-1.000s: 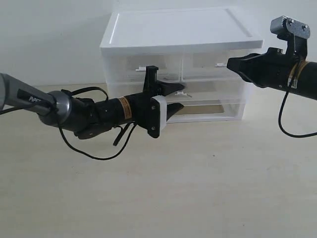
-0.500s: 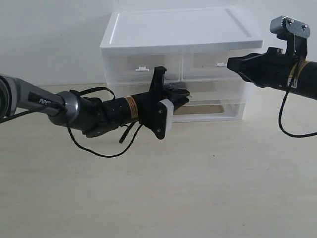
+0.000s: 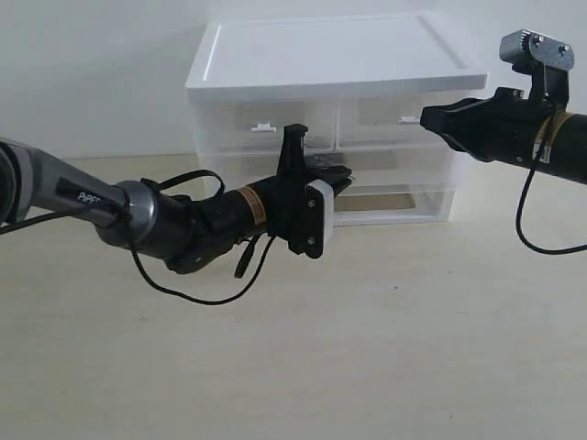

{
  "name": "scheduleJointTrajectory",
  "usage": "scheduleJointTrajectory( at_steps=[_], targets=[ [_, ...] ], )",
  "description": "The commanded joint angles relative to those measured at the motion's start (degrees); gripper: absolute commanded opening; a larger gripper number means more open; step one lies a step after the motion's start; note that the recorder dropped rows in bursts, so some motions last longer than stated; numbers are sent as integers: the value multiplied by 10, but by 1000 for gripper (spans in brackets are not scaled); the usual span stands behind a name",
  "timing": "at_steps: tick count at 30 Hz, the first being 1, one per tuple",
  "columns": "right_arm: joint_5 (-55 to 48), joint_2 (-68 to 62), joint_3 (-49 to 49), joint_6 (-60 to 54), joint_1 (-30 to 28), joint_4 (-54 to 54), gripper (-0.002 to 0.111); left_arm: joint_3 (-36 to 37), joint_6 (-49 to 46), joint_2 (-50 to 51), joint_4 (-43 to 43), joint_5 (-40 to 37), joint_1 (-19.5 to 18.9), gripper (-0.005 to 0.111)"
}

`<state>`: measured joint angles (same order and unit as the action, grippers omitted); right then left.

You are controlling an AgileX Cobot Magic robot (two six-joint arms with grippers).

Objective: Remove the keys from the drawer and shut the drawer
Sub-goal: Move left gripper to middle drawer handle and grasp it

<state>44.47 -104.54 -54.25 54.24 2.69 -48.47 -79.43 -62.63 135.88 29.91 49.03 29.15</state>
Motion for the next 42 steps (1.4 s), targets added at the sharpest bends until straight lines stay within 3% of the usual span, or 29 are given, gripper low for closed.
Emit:
scheduleJointTrajectory(
  at_steps=[1,8,15,20,23,28,34,42],
  targets=[
    [0,-1,-5,-5,-4,3,0,40,-16,-28,-53,3,3,4],
    [0,-1,-5,-5,-4,3,0,88,-90,-51,-83,21,31,4],
    [-1,-1,-5,-8,-4,0,0,82,-90,-51,-83,32,14,6],
    [-1,-1,-5,-9,-4,0,0,71,-90,-36,-74,31,4,35],
    [-1,-1,-5,-9,-4,0,0,57,-90,-27,-61,23,0,44],
    [-1,-1,-5,-9,-4,0,0,16,-88,-2,-54,7,0,40],
    [-2,-1,-5,-12,-4,0,0,-14,-90,12,-88,6,0,6],
    [-3,-1,-5,-13,-4,0,0,-19,-120,9,-122,-15,1,4]
  ],
)
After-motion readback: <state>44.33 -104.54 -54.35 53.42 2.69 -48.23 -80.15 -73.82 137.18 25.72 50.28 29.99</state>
